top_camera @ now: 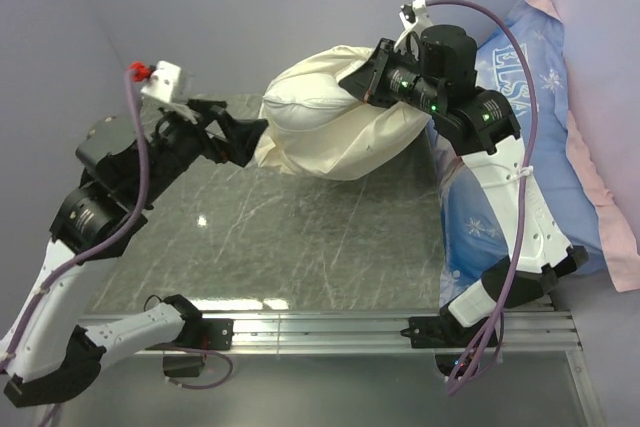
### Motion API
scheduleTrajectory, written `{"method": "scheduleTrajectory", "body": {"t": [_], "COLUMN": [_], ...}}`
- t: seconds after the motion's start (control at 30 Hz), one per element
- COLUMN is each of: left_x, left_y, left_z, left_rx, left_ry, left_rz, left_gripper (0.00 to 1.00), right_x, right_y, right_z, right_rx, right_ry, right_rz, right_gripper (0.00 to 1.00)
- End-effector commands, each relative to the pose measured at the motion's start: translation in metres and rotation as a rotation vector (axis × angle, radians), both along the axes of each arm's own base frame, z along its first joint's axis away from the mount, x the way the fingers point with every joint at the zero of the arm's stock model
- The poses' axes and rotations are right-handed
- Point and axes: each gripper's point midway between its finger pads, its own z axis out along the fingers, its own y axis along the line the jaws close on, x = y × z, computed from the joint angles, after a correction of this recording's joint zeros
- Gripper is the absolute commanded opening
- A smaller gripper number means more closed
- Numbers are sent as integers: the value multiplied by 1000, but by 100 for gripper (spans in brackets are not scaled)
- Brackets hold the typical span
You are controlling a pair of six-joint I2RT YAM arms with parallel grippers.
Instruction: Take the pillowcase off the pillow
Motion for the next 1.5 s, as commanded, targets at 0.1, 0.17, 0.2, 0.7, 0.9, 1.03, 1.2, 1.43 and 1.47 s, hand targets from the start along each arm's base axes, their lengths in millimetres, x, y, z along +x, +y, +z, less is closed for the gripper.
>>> {"method": "scheduleTrajectory", "body": {"t": [0.1,0.17,0.2,0.7,0.9,1.03,1.2,1.43,1.47], "left_x": [-8,-4,-7,13,4,4,11,24,27], "left_y": [-60,-74,-82,-100,-116,-128,-136,-141,-141], "left_z": [3,-5,-5,3,-7,-24,-41,-48,-48], "left_rx": [278,372,397,673,690,699,742,778,785], "left_ry": [-194,-254,-277,-614,-607,-586,-553,-554,-550], "left_rz": [-191,-194,-196,-94,-210,-265,-274,-235,-221], "left_gripper": [99,99,99,84,82,81,81,84,86], "right_x": [-13,-14,-12,-23,-23,-26,-28,-32,-32], "right_y": [2,1,2,-3,-4,-4,-6,-1,1], "right_z": [42,37,35,18,17,21,24,21,21], "right_rx": [16,-6,-13,-20,-25,-20,-12,-10,-13], "right_ry": [-127,-119,-117,-122,-122,-133,-142,-136,-137], "right_rz": [61,66,66,81,81,84,83,105,111], "right_gripper": [0,0,0,0,0,0,0,0,0]}}
